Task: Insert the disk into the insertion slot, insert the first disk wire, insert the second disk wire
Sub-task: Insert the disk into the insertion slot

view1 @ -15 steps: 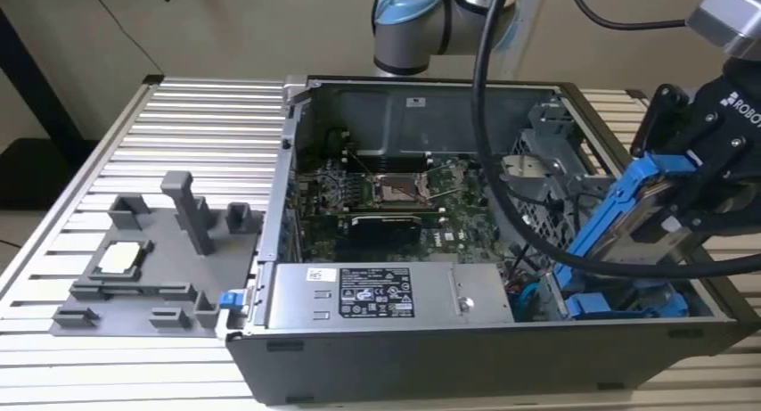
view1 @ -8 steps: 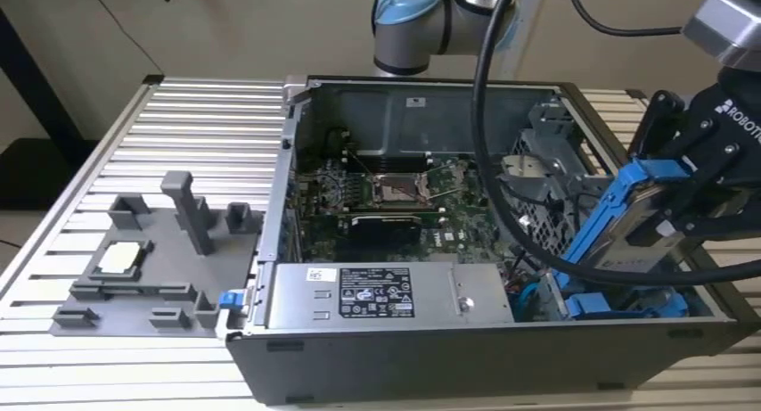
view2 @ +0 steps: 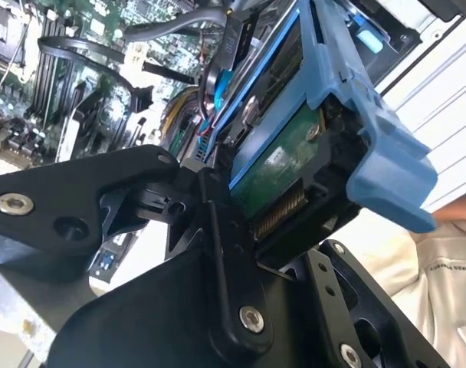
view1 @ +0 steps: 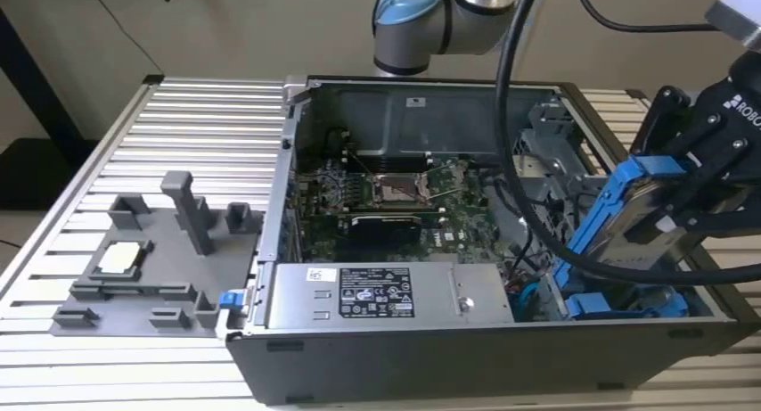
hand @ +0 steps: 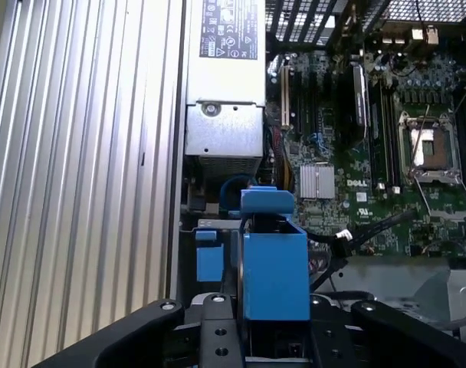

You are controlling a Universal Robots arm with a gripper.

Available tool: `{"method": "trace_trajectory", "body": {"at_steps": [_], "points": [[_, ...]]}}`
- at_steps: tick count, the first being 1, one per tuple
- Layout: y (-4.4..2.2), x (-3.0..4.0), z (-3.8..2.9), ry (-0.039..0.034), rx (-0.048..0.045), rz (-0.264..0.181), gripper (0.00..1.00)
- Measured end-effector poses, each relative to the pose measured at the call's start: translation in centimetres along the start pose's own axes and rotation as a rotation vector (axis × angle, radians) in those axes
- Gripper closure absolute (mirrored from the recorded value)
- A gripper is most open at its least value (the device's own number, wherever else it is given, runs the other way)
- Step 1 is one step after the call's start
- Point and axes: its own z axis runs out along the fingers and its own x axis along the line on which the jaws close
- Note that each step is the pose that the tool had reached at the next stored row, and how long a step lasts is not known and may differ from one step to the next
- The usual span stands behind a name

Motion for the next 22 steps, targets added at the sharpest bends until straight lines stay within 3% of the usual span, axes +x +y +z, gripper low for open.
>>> {"method": "trace_trajectory", "body": {"at_steps": [4, 7, 11, 22], "points": [[-0.85, 0.01, -0.27, -0.0005, -0.0254, 0.001, 0.67], [-1.04, 0.07, -0.33, -0.0007, -0.0335, 0.001, 0.67], [-1.21, 0.11, -0.42, -0.0012, -0.0576, 0.002, 0.67], [-1.55, 0.4, -0.12, -0.0044, -0.0556, 0.001, 0.67]]}}
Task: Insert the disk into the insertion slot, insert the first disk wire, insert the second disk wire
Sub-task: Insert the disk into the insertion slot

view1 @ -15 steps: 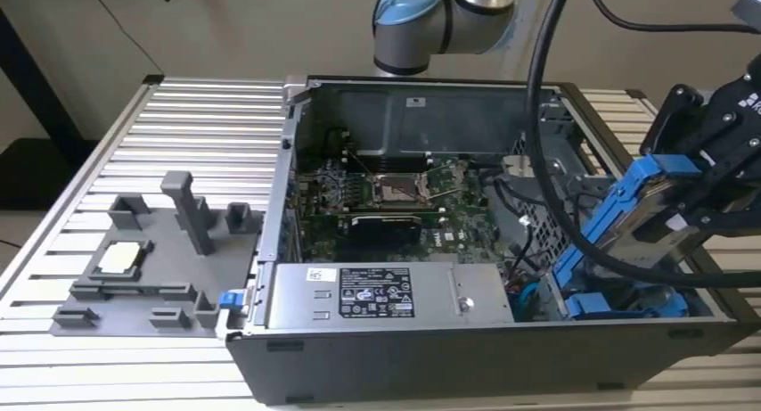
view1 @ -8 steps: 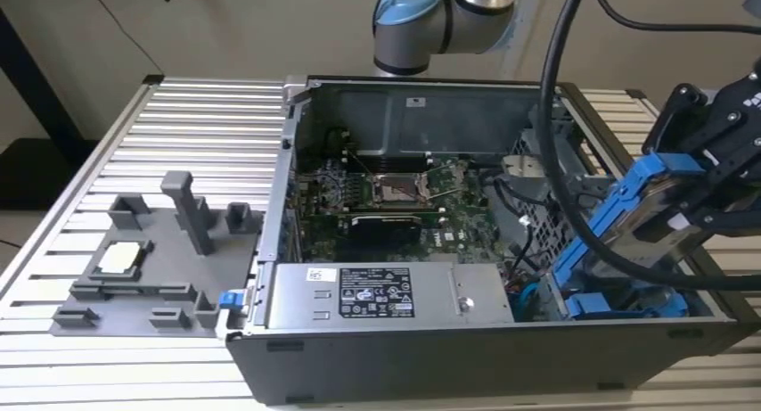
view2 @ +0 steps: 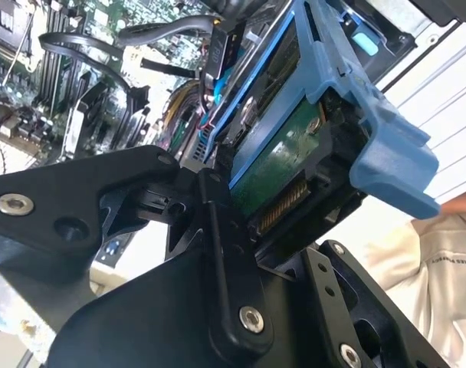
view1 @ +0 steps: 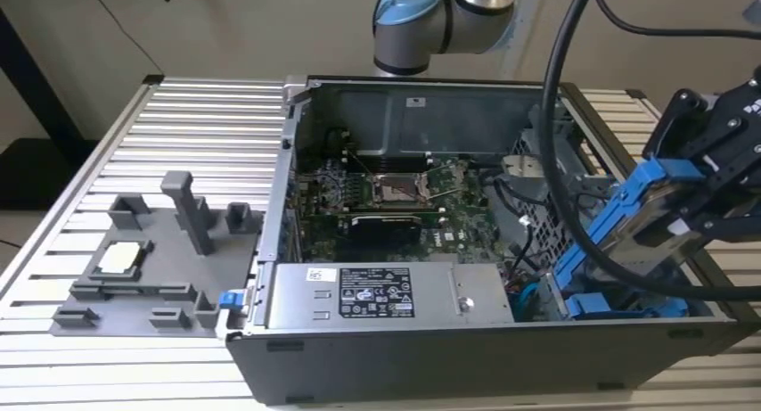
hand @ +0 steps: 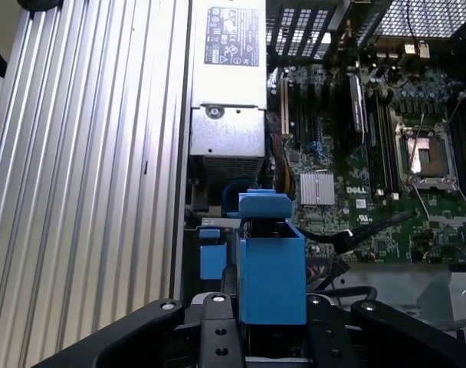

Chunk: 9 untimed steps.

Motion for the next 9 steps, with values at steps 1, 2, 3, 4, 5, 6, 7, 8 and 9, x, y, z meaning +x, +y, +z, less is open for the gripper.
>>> {"method": "trace_trajectory", "body": {"at_steps": [1, 2, 3, 4, 5, 6, 7, 8, 9], "points": [[-0.02, 0.01, 0.04, -0.0003, 0.0011, 0.0, 0.67], [-0.03, 0.01, 0.1, -0.0004, 0.0028, 0.0, 0.67], [-0.06, 0.02, 0.18, -0.0006, 0.0044, 0.0, 0.67], [-0.11, 0.04, 0.33, -0.0007, 0.0052, 0.0, 0.67], [-0.16, 0.05, 0.48, -0.0006, 0.0054, -0.001, 0.67], [-0.22, 0.06, 0.65, -0.0005, 0.0056, 0.0, 0.67], [-0.27, 0.06, 0.82, -0.0004, 0.0057, 0.0, 0.67], [-0.33, 0.07, 1.0, -0.0006, 0.0056, 0.0, 0.67], [-0.39, 0.08, 1.16, -0.0007, 0.0056, -0.001, 0.67]]}}
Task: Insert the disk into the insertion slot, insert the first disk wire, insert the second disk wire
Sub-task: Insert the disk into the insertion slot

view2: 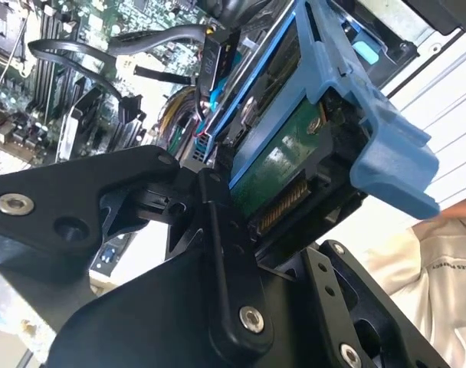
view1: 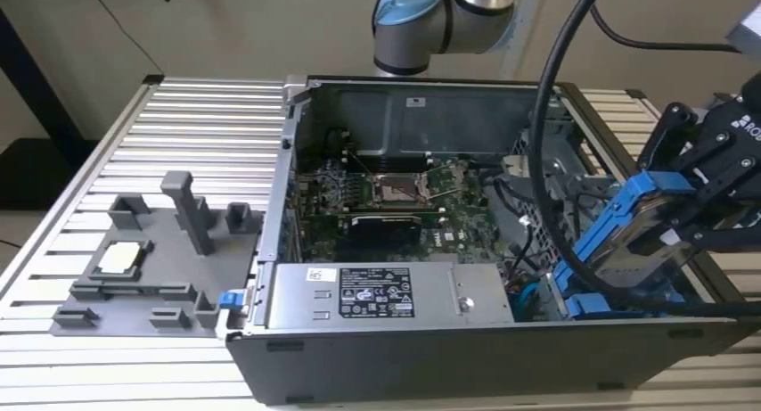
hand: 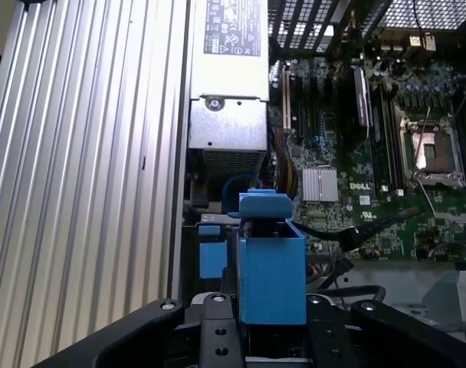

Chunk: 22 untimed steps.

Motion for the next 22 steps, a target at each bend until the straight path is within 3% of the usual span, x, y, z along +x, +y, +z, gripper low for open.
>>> {"method": "trace_trajectory", "body": {"at_steps": [10, 16, 18, 19, 22], "points": [[-0.55, 0.08, 1.73, -0.0005, 0.0015, 0.0, 0.67], [-0.57, 0.1, 1.76, -0.0004, 0.0015, 0.0, 0.67], [-0.57, 0.11, 1.76, -0.0005, 0.0015, 0.0, 0.66], [-0.57, 0.12, 1.76, -0.0003, 0.0016, 0.0, 0.59], [-0.51, 0.12, 1.59, -0.0003, 0.0016, 0.0, 0.59]]}}
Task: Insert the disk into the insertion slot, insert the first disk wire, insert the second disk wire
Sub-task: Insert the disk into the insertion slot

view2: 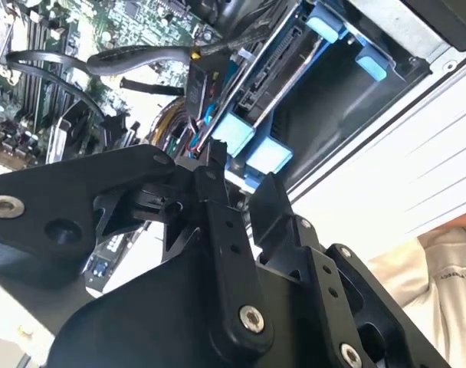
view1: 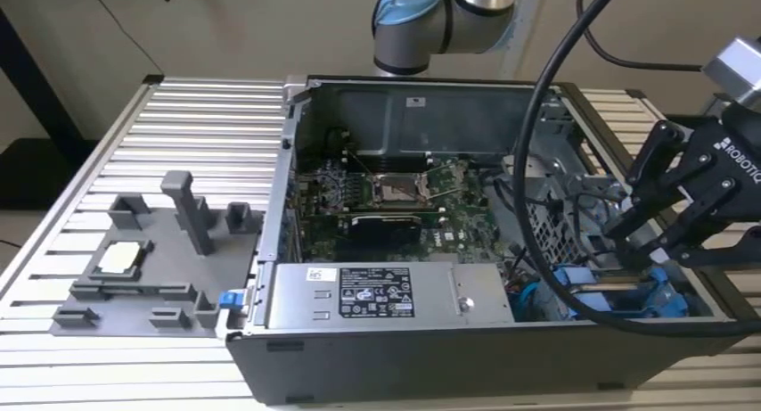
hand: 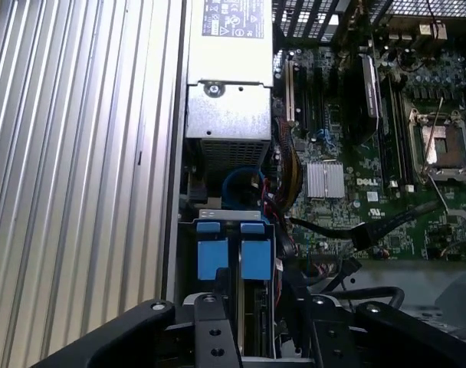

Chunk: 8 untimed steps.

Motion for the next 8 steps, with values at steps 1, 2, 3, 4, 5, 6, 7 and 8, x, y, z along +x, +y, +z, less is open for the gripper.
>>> {"method": "trace_trajectory", "body": {"at_steps": [1, 2, 3, 4, 5, 6, 7, 8], "points": [[0.1, -0.02, -0.31, -0.0003, 0.0, 0.0, 0.59], [0.23, -0.04, -0.71, -0.0002, 0.0, 0.0, 0.59], [0.36, -0.06, -1.13, 0.0003, 0.0, 0.0, 0.59], [0.5, -0.08, -1.56, 0.0005, 0.0, 0.0, 0.59], [0.65, -0.1, -2.01, 0.001, 0.0, 0.001, 0.59], [0.79, -0.12, -2.44, 0.0011, 0.0, 0.001, 0.59], [0.91, -0.13, -2.83, 0.001, -0.0001, 0.001, 0.59], [0.95, -0.15, -2.9, 0.0014, 0.0037, 0.0, 0.59]]}}
